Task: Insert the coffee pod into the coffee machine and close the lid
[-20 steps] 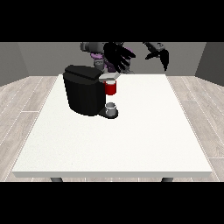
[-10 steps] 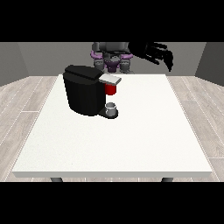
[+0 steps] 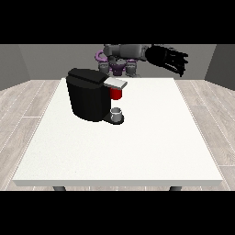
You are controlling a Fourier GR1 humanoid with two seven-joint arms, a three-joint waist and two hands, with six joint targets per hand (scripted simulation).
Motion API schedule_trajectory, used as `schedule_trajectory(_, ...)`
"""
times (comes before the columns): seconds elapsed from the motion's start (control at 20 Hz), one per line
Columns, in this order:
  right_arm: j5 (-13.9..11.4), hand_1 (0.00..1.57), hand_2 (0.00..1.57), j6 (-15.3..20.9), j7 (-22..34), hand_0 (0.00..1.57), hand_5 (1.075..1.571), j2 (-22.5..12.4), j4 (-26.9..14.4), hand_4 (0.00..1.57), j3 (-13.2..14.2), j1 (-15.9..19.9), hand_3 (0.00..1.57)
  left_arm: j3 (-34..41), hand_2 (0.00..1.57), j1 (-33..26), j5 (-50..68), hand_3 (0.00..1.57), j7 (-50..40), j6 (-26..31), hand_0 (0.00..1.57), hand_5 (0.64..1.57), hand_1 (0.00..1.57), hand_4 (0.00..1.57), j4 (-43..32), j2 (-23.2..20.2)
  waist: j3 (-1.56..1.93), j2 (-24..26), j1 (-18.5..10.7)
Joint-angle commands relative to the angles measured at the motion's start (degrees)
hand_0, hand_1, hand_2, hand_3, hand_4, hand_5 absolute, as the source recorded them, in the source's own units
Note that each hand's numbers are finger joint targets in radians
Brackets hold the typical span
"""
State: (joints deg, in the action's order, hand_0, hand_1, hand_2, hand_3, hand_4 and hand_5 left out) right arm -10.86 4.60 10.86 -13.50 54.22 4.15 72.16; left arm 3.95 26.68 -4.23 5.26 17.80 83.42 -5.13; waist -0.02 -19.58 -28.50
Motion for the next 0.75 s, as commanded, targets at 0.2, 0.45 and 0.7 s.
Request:
schedule_trajectory(0.2,1.1,0.0,0.0,0.2,-6.8,0.0,1.571,2.9,-3.6,0.0,1.0,0.0,0.0,1.1,0.0,-1.4,2.2,0.0,-1.5,1.4,0.0,1.571,0.0,0.3,1.4,-1.1,0.02,1.0,1.2)
schedule_trajectory(0.45,1.4,0.0,0.0,-1.4,-11.1,0.0,1.571,9.8,-0.4,0.17,-3.4,-5.1,0.0,3.0,0.0,-6.1,2.1,0.0,1.2,0.8,0.0,1.571,0.0,0.32,-2.2,-1.7,0.01,6.3,7.2)
schedule_trajectory(0.7,4.9,0.0,0.0,-1.7,-15.9,0.0,1.571,13.3,1.8,0.26,-8.9,-14.6,0.0,1.7,0.0,-11.1,-0.4,0.0,3.2,-1.5,0.0,1.571,0.0,0.27,-4.4,0.4,0.02,10.9,11.6)
